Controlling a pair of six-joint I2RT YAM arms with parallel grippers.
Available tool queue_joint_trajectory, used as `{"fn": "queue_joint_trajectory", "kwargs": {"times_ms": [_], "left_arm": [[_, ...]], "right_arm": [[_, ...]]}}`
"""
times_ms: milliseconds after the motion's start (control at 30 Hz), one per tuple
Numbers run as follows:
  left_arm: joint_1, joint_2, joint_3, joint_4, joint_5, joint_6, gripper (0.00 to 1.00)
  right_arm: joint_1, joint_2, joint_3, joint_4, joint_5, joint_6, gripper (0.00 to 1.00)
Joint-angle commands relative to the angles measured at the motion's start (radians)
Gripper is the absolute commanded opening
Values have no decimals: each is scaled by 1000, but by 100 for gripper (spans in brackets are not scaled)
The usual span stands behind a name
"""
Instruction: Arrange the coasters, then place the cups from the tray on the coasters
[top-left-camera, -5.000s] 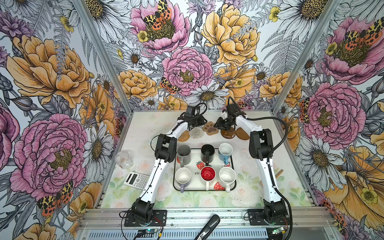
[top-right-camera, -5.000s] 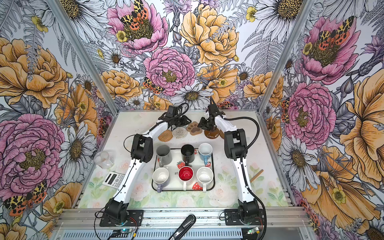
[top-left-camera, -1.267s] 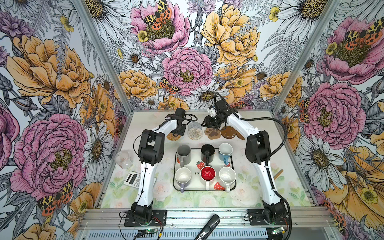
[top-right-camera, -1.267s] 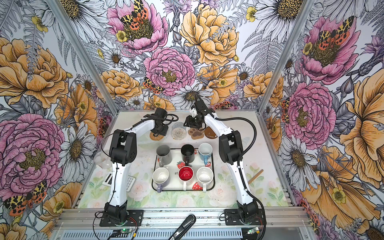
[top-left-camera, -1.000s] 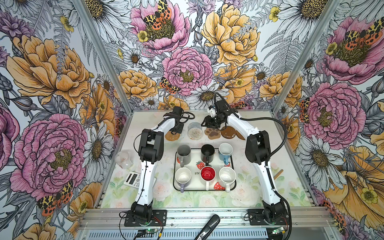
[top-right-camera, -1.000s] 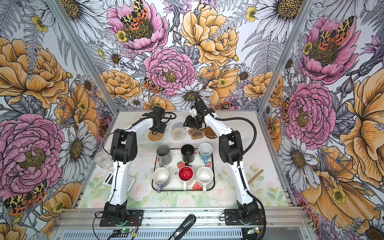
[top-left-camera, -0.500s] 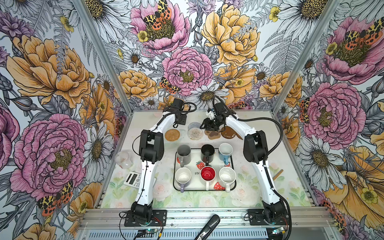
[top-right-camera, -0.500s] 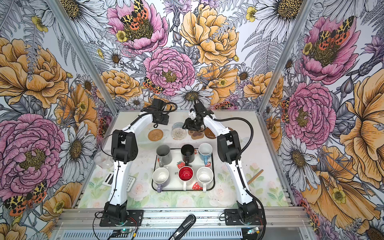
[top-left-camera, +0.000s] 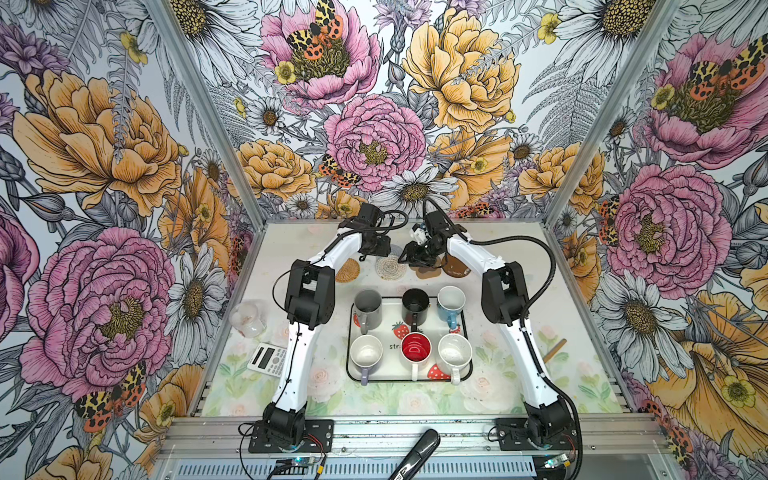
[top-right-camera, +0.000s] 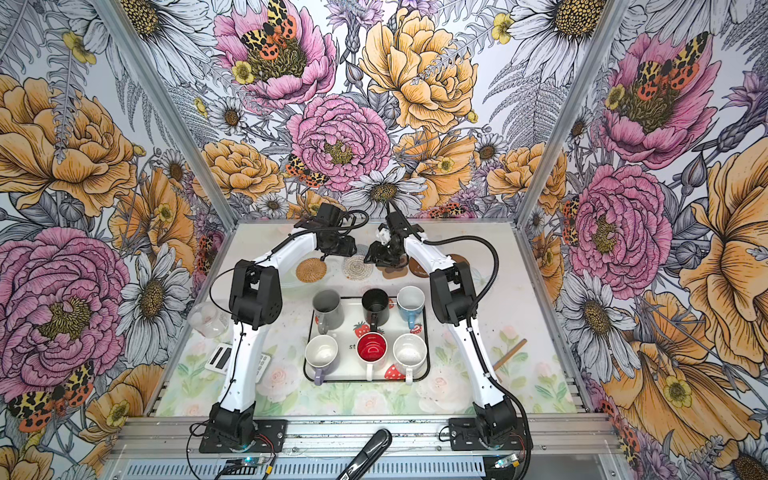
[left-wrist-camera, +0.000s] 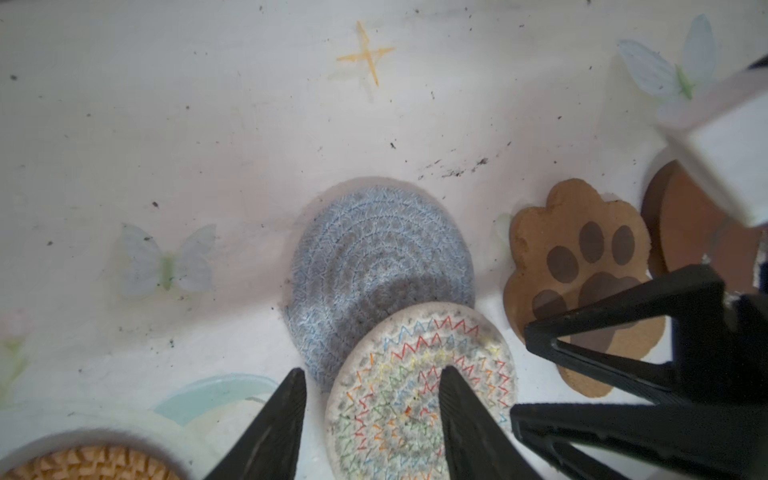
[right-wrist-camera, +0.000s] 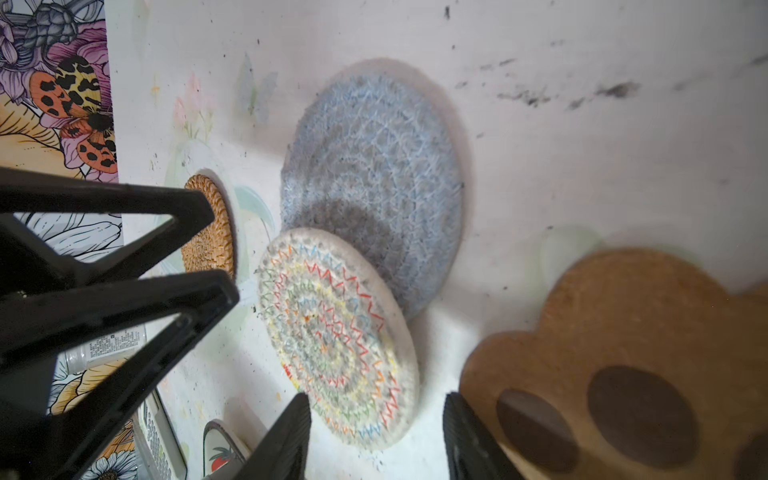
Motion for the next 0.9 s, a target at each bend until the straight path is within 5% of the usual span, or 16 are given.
{"fn": "queue_joint_trajectory", "kwargs": {"times_ms": [0, 867], "left_arm": [[13, 10, -25, 34, 36, -21, 54], [77, -118, -197, 96, -25, -21, 52]], "right_arm": [[19, 36, 28, 4, -21, 14, 54], [123, 107, 149, 5, -102, 69, 38]]}}
